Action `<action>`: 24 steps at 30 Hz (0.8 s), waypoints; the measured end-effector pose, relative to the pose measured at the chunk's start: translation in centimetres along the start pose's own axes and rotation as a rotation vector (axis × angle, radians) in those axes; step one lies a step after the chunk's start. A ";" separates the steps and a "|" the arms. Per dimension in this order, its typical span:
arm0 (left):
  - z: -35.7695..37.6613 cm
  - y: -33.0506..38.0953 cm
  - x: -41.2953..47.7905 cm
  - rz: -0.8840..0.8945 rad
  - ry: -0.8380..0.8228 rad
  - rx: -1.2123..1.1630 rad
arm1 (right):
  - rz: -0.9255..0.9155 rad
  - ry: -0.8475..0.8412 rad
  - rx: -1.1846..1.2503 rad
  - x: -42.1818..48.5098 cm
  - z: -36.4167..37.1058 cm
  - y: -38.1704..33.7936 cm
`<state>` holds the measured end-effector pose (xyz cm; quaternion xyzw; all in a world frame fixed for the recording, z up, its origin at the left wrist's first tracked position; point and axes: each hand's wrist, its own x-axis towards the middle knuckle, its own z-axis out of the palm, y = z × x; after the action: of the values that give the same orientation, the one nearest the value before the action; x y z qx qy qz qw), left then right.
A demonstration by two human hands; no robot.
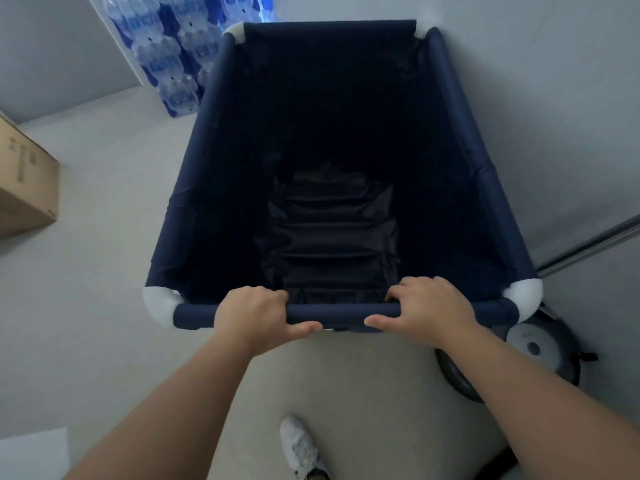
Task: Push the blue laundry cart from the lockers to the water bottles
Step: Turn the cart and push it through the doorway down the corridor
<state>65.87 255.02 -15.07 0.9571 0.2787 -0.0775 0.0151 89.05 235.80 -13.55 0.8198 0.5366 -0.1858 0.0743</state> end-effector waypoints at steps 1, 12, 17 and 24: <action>-0.1 0.1 0.5 0.001 0.002 -0.003 | -0.001 -0.008 -0.014 0.6 -0.3 0.4; -1.4 -0.9 6.8 -0.013 -0.016 -0.035 | 0.014 0.038 -0.031 7.1 -3.2 3.3; -1.7 -1.3 9.2 -0.039 -0.021 -0.044 | -0.020 0.044 -0.038 10.0 -4.5 4.5; -2.4 -2.0 13.0 -0.079 -0.042 -0.044 | -0.038 -0.039 0.030 14.1 -6.7 6.3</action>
<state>75.92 263.76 -14.73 0.9430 0.3174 -0.0919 0.0388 101.24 247.41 -13.35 0.8066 0.5479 -0.2109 0.0688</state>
